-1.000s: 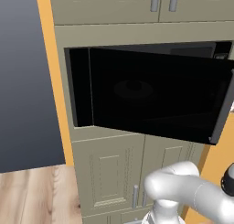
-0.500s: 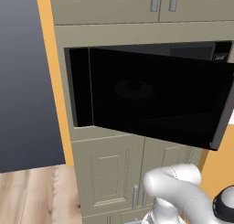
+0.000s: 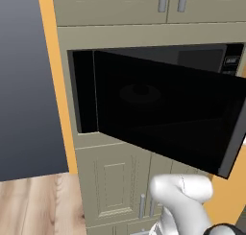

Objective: Retrieve the reheated potato from the microwave, then place the potato, cheese, and condiment on the cutting board.

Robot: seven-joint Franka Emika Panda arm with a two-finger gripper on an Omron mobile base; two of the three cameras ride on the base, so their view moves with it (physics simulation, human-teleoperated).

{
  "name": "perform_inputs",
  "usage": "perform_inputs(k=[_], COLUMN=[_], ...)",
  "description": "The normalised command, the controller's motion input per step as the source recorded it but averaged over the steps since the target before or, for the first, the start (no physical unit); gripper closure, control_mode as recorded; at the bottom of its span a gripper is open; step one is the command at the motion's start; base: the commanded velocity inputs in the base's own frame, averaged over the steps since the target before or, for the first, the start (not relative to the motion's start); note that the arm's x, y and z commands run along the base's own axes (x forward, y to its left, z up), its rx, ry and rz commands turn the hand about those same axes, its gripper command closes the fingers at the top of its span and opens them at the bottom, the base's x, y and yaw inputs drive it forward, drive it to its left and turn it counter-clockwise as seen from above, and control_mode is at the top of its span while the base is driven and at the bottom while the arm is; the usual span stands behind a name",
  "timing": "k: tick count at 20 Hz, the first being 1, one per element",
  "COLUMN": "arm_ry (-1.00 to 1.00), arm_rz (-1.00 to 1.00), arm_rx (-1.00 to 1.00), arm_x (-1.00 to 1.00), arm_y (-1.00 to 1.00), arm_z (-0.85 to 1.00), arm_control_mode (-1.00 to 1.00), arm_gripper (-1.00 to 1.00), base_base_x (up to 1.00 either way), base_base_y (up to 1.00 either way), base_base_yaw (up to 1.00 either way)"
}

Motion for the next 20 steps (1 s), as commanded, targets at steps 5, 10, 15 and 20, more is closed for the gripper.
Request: perform_inputs(k=[5, 10, 15, 20], arm_ry=[0.11, 0.11, 0.11, 0.1], arm_rz=[0.13, 0.13, 0.14, 0.12], arm_rx=[0.12, 0.11, 0.1, 0.05], arm_x=[-0.77, -0.83, -0.93, -0.83], arm_y=[0.73, 0.73, 0.81, 0.98], arm_z=[0.18, 0.11, 0.0, 0.01], arm_control_mode=[-1.0, -1.0, -1.0, -1.0], arm_gripper=[-1.0, -1.0, -1.0, -1.0], base_base_x=[0.0, 0.0, 0.0, 0.0], base_base_y=[0.0, 0.0, 0.0, 0.0], base_base_yaw=[0.0, 0.0, 0.0, 0.0])
